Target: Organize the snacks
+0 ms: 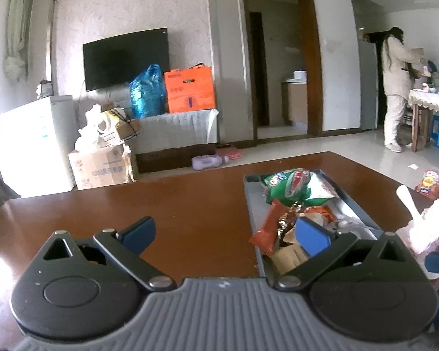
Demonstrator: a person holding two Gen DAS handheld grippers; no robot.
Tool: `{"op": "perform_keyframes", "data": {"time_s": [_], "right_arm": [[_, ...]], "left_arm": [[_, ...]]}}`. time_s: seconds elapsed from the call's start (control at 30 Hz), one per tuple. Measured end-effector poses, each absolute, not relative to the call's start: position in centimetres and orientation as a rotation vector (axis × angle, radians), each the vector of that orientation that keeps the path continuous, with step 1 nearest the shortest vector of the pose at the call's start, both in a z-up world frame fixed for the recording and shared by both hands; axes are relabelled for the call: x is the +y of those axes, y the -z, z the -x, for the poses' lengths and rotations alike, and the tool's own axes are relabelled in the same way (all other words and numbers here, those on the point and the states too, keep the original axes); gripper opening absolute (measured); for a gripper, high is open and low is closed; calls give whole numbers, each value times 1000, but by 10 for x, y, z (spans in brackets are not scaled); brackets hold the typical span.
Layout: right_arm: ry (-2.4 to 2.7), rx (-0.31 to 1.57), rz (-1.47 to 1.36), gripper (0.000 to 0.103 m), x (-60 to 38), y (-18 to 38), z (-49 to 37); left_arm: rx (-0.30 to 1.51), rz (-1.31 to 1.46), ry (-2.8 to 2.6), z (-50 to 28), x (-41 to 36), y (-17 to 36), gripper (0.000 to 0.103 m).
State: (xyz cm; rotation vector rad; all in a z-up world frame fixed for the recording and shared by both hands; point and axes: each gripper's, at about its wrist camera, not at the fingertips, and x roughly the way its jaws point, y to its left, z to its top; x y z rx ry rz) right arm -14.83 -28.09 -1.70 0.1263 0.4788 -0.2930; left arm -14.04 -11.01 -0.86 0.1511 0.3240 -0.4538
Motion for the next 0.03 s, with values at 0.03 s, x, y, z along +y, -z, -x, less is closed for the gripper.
{"op": "perform_keyframes", "data": {"time_s": [0.03], "right_arm": [[293,478,-128,101,-282,17,148]], "left_arm": [[327,-149,458,140,-110,9,103]]}}
